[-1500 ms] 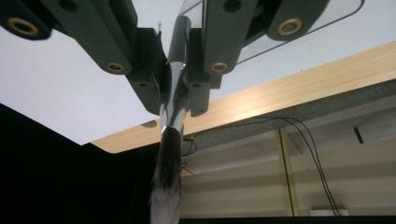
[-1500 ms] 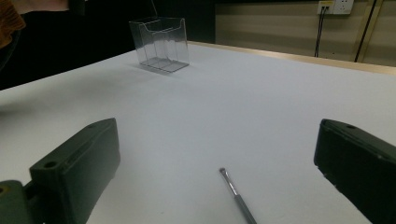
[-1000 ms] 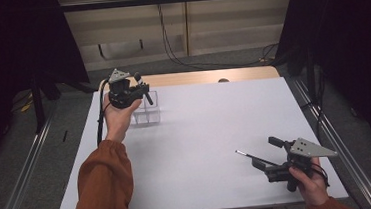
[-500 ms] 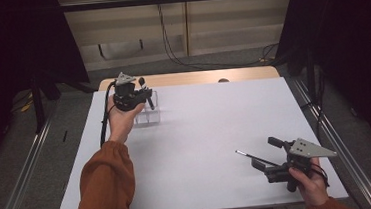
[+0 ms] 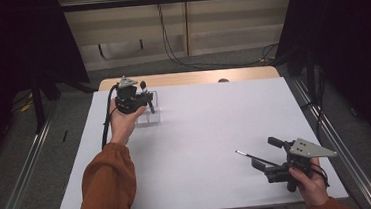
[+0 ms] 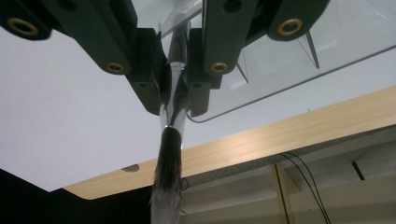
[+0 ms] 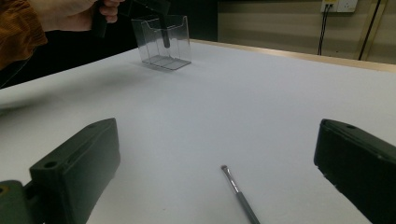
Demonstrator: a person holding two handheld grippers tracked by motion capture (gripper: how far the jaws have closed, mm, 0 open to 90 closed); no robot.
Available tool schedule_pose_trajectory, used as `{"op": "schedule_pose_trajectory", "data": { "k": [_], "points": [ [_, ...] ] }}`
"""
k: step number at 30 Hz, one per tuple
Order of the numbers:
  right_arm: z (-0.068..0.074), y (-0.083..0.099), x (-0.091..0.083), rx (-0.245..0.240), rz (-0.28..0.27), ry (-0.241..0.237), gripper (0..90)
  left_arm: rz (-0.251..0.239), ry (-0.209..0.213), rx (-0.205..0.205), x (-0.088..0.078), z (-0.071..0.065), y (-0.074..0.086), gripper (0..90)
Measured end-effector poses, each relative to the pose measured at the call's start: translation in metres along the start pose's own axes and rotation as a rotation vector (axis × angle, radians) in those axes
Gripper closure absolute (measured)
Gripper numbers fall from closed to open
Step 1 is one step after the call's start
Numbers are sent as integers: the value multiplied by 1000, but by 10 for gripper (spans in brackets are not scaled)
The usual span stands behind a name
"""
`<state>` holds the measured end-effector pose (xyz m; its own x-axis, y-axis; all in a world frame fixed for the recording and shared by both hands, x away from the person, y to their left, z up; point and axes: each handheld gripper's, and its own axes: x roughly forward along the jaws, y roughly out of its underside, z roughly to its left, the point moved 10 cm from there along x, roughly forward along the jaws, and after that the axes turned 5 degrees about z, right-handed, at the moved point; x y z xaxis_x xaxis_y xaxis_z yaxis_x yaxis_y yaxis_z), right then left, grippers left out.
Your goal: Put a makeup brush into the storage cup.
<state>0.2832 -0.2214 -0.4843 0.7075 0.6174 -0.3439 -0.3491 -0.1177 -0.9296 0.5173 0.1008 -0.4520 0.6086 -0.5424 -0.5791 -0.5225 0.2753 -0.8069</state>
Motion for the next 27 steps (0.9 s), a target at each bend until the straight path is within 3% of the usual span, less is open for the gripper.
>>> {"op": "schedule_pose_trajectory", "data": {
  "k": [16, 21, 22, 27],
  "points": [
    [1, 1, 0, -5, 5, -5, 0, 42, 5, -9, 12, -4, 9, 781],
    [1, 1, 0, -11, 6, -5, 0, 54, -19, -17, 13, -1, 11, 630],
    [1, 1, 0, -10, 6, -5, 0, 71, -25, 5, 12, 1, 13, 601],
    [2, 0, 1, -12, 2, -5, 0, 47, -37, -5, 8, 4, 11, 441]
  ]
}}
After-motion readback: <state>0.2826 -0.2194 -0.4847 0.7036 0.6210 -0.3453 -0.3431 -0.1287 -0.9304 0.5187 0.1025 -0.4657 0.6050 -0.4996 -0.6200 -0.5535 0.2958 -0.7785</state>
